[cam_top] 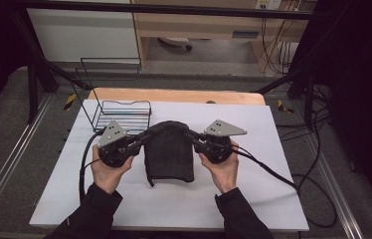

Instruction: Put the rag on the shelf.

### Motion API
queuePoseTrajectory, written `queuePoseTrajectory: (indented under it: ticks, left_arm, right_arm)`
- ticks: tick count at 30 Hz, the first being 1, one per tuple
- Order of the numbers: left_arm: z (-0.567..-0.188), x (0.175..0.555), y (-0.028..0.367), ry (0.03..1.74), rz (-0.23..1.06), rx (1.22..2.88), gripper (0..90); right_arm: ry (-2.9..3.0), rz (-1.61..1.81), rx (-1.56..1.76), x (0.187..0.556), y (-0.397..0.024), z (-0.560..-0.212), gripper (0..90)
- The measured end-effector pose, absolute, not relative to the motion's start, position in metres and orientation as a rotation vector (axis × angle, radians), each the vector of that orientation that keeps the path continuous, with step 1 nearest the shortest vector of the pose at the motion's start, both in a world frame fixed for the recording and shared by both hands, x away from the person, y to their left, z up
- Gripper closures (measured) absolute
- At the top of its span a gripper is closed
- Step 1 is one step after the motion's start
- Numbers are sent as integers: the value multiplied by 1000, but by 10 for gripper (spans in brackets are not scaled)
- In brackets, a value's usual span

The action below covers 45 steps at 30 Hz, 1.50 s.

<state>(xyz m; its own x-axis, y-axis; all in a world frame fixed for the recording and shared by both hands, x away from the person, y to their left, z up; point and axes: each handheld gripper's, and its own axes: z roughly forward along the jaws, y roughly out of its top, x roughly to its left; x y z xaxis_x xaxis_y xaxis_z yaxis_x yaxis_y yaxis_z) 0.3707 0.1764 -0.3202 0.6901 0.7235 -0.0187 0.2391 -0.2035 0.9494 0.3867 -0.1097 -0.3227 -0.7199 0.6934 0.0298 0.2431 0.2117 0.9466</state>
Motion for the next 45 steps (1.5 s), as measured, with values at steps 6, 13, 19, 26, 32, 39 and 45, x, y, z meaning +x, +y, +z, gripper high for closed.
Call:
queuePoseTrajectory:
  ticks: [6, 13, 19, 26, 32, 39, 45]
  left_arm:
    - [-314, 371, 178, 762, 546, 1745, 837]
    - [-306, 370, 180, 746, 571, 1718, 837]
    - [-301, 370, 183, 739, 589, 1698, 836]
    - [-293, 369, 187, 732, 608, 1671, 836]
    - [-283, 368, 192, 725, 628, 1643, 837]
    - [-272, 368, 200, 727, 659, 1599, 836]
    - [-261, 369, 209, 730, 695, 1565, 836]
  right_arm:
    - [2071, 1511, 838, 385, -108, -314, 835]
    - [2041, 1512, 802, 384, -105, -302, 836]
    - [2019, 1521, 786, 384, -102, -296, 837]
    - [1995, 1534, 762, 384, -98, -286, 838]
    - [1972, 1539, 736, 384, -93, -274, 839]
    - [1944, 1557, 711, 385, -86, -260, 839]
    - [1916, 1572, 685, 387, -77, -248, 840]
